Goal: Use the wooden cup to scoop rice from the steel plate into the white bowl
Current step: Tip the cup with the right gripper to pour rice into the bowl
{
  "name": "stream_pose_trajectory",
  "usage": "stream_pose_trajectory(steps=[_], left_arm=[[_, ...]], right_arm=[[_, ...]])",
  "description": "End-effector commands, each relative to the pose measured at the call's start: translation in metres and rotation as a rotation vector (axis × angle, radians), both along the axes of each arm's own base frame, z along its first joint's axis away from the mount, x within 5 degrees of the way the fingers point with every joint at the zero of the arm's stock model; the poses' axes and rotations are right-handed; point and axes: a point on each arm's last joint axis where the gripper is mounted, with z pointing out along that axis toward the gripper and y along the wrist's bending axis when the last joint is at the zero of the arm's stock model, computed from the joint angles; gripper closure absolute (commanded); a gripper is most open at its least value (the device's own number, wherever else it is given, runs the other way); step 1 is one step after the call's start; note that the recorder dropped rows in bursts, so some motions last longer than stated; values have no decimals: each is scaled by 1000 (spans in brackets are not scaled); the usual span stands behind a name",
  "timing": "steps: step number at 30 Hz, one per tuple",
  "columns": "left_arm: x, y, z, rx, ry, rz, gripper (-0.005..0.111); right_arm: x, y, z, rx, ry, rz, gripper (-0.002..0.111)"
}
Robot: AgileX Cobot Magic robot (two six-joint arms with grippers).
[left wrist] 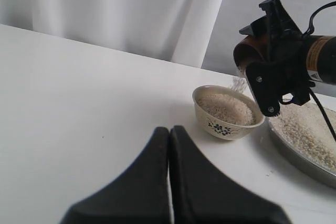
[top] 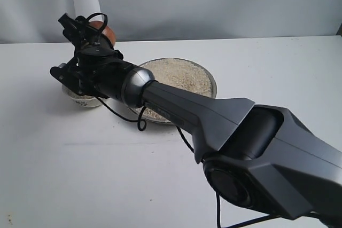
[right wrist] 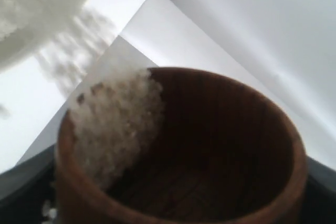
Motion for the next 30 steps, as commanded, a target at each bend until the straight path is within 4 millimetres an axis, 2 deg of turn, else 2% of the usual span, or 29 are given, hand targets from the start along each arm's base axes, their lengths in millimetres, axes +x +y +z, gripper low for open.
stream_pose_trajectory(steps=[1, 17, 30], left_arm=[[0, 0, 1, -6, -8, -4, 107], [0, 0, 1, -6, -8, -4, 107], [0, 0, 1, -6, -8, -4, 107]], right_arm=[[2, -3, 16, -9, -41, 12, 108], [2, 1, 20, -79, -128, 83, 108], [2, 0, 20, -69, -115, 64, 108]])
